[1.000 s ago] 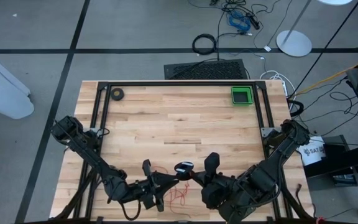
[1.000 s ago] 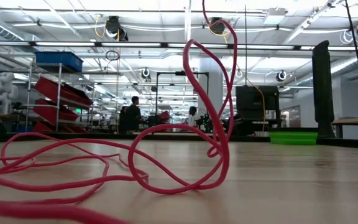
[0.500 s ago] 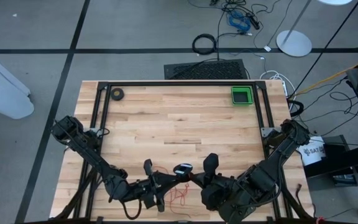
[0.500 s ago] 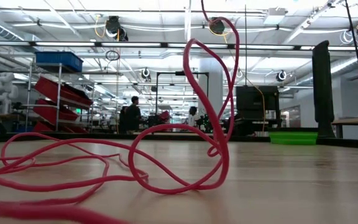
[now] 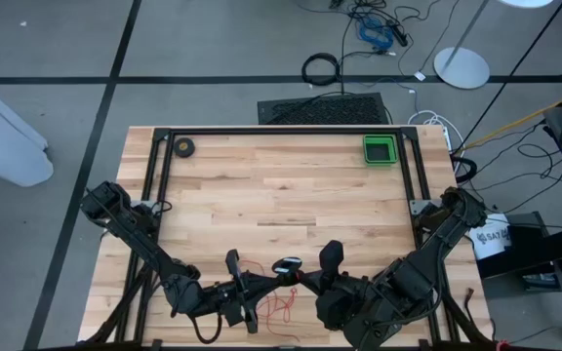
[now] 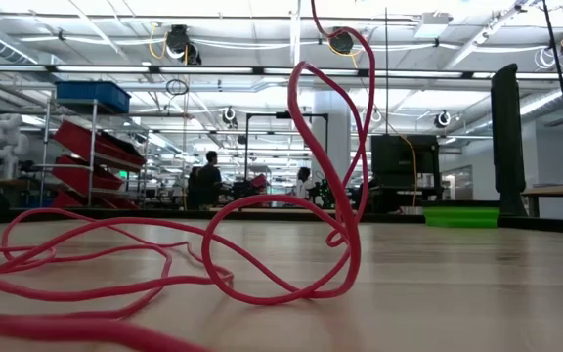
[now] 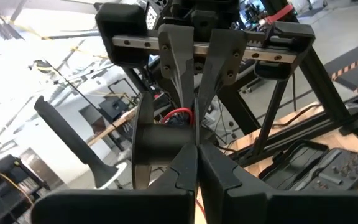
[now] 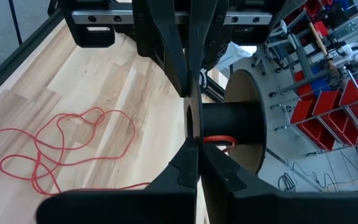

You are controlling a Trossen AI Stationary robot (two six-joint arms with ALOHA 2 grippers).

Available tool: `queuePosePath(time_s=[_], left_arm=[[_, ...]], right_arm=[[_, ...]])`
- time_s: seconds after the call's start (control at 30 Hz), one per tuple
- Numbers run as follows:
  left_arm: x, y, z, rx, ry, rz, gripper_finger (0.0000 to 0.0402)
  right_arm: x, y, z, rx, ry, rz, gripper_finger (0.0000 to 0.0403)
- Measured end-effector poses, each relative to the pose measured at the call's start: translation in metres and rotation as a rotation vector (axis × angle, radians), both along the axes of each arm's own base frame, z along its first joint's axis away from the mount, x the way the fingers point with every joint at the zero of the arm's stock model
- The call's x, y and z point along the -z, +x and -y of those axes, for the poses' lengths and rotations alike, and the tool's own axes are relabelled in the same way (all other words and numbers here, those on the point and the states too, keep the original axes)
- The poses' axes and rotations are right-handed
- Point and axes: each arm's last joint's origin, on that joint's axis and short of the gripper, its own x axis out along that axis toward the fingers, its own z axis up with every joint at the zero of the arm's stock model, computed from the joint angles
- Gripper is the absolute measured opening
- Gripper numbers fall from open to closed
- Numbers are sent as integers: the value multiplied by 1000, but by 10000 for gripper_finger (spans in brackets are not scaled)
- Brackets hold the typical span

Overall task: Coil cords
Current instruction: Uncoil the red wire on the black spool

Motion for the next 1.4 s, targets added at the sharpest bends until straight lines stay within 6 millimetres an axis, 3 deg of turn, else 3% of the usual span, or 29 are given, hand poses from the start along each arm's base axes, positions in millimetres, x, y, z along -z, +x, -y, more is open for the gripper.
queuePosePath(time_s=[0.2, 0.4, 0.67, 0.9, 1.07, 1.23, 1.4], left_arm=[[0, 0, 0, 1, 1, -1, 3], [-1, -5, 6, -1, 112, -23, 2], [-3, -30, 31, 31, 440, -71, 1], [-27, -56, 47, 97, 429, -12, 0], [-45, -86, 67, 296, 424, 98, 0], [-51, -119, 82, 575, 544, 149, 0], [-49, -133, 88, 621, 679, 145, 0]], right_arm=[[0, -1, -1, -17, 8, -6, 5], [-1, -6, -7, -20, 30, 8, 45], [-14, -28, -16, -37, 151, 51, 100], [-10, -34, -25, -109, 223, -12, 116], [1, -26, -28, -182, 271, -116, 116], [4, -21, -28, -245, 335, -190, 116], [3, -20, -29, -267, 358, -182, 116]])
